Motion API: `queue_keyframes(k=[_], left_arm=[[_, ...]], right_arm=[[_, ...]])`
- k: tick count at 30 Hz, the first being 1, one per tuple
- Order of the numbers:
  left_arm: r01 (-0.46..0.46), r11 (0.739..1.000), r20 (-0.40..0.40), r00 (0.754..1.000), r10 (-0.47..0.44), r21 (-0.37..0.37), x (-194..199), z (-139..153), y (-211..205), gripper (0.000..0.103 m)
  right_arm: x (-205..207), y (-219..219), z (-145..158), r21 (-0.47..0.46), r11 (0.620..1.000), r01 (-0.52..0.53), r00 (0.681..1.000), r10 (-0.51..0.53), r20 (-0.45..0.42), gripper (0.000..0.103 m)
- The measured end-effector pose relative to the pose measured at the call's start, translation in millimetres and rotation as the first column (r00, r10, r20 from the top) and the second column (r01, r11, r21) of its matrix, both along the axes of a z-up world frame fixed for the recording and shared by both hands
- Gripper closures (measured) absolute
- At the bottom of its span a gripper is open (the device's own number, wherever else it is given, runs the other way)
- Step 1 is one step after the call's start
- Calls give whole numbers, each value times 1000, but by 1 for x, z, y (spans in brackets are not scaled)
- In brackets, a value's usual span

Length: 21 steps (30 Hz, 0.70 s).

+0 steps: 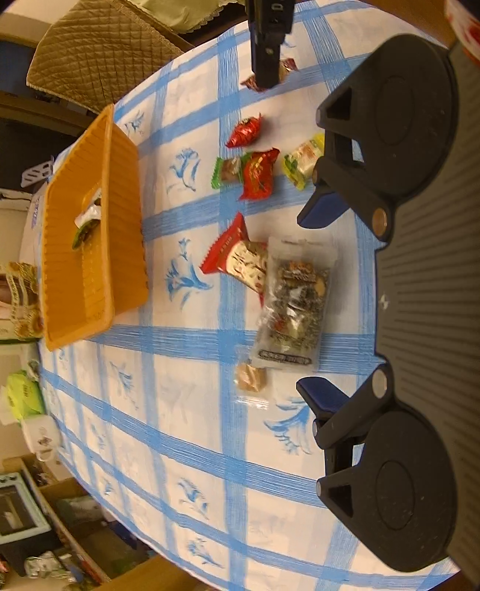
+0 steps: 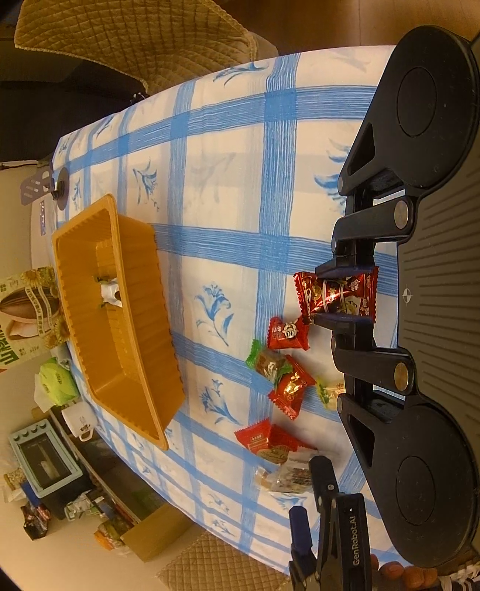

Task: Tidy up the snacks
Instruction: 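Reach the left tool to the clear seed packet and close on it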

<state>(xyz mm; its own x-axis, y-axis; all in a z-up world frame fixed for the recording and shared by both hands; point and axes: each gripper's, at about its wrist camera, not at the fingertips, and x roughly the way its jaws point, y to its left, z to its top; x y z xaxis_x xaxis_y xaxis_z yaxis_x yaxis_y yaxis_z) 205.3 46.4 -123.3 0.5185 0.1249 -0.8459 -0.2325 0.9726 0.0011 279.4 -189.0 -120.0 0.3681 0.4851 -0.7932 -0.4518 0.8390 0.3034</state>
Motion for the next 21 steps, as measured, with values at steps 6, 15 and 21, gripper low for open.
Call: queue_keyframes(k=[6, 15, 21], left_arm=[[-110, 994, -15, 994, 110, 6, -16, 0, 34, 17], [-101, 994, 9, 995, 102, -46, -20, 7, 35, 17], [-42, 999, 1, 999, 42, -31, -4, -5, 7, 17]], right_arm=[[9, -10, -1, 10, 1000, 29, 1000, -29, -13, 83], [19, -12, 1, 16, 999, 29, 1000, -29, -13, 83], [19, -12, 3, 20, 1000, 21, 1000, -21, -9, 83]])
